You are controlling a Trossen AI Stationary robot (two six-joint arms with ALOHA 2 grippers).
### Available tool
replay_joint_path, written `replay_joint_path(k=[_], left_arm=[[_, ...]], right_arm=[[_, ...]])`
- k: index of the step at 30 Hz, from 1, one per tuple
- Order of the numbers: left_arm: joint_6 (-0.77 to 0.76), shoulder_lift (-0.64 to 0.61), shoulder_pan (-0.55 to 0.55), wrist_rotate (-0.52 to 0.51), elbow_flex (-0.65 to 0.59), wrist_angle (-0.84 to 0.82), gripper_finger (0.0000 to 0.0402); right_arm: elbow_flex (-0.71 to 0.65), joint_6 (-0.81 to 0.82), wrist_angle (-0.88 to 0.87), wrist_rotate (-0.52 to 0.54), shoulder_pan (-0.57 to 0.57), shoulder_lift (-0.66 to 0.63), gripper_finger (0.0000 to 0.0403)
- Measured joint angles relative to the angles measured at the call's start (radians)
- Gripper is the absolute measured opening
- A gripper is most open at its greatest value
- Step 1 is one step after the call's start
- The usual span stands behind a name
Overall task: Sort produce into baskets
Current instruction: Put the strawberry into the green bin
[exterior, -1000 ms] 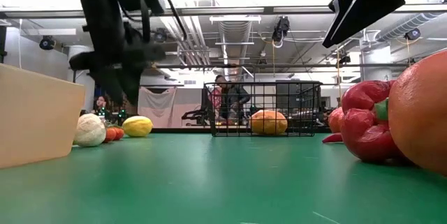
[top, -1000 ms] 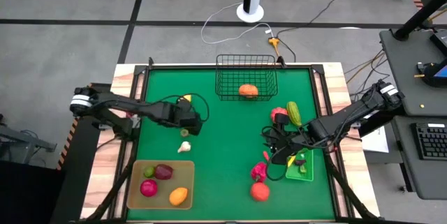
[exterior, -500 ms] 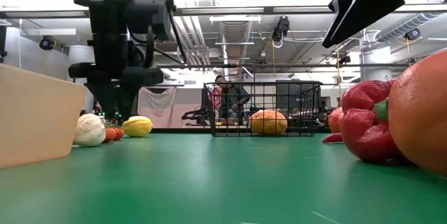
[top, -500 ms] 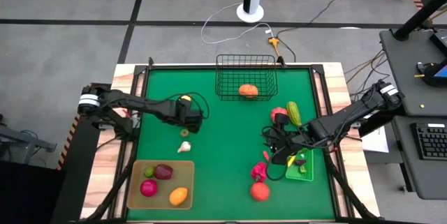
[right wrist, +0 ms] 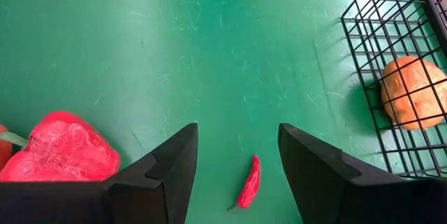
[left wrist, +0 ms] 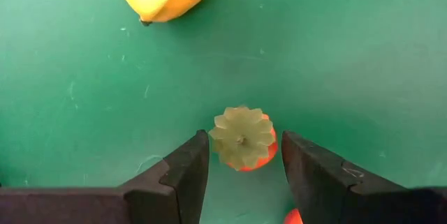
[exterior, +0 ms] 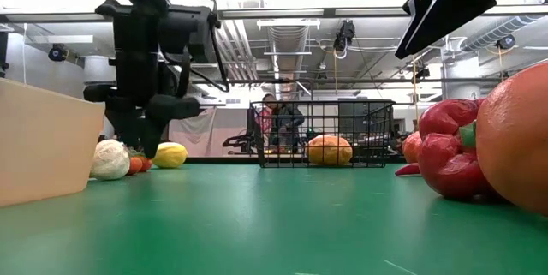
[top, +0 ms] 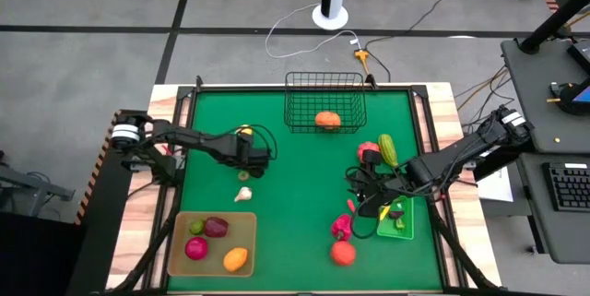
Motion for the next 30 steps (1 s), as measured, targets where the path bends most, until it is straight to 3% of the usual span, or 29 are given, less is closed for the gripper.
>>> replay_joint_path(k=[11, 30], left_arm=[[0.0, 0.022, 0.0, 0.0, 0.0, 0.01, 0.0158], [0.034, 0.022, 0.0, -0.001, 0.0, 0.029, 0.0079]], right_arm=[[0.0, 0.0, 0.0, 0.0, 0.0, 0.0, 0.0192], [0.0, 0.0, 0.0, 0.0, 0.0, 0.0, 0.0192]])
